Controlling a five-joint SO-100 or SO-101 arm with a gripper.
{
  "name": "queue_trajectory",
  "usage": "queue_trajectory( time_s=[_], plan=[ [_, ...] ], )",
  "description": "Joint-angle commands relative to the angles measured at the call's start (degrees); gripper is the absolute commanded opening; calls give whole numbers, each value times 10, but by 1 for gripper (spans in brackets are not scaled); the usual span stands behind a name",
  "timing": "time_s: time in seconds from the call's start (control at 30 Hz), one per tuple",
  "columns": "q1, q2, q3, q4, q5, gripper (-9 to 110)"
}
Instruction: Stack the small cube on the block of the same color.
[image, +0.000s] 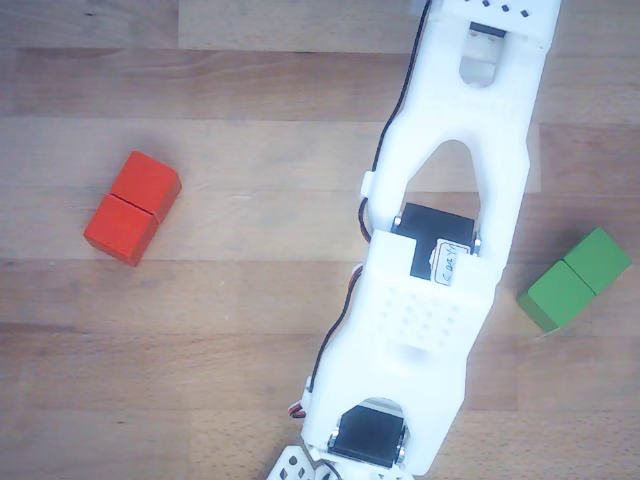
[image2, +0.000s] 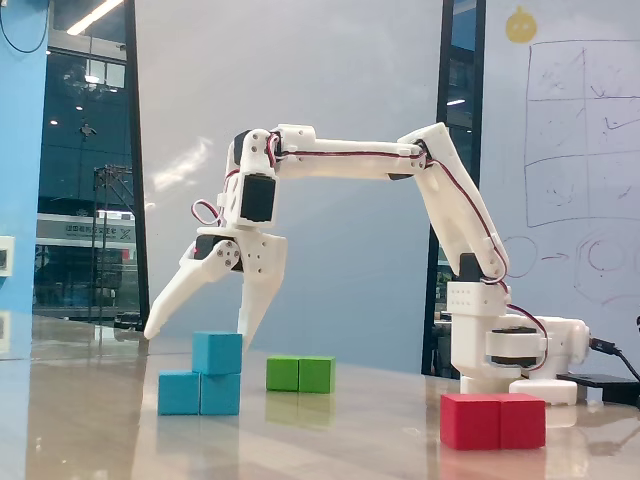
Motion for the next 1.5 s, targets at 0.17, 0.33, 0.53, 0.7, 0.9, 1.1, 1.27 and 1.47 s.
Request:
queue_trajectory(
  time_s=[0.17, 0.33, 0.53, 0.7, 0.9, 1.1, 1.27, 1.47],
  plan=[
    [123, 23, -45, -5, -5, 42],
    [178, 42, -44, -6, -37, 42],
    [182, 90, -29, -7, -60, 42],
    [147, 189, 66, -7, -30, 41],
    [54, 388, 234, -16, 28, 24],
    [-65, 546, 380, -16, 80, 5],
    [-130, 650, 479, -16, 107, 0],
    [-188, 795, 588, -29, 109, 3]
  ],
)
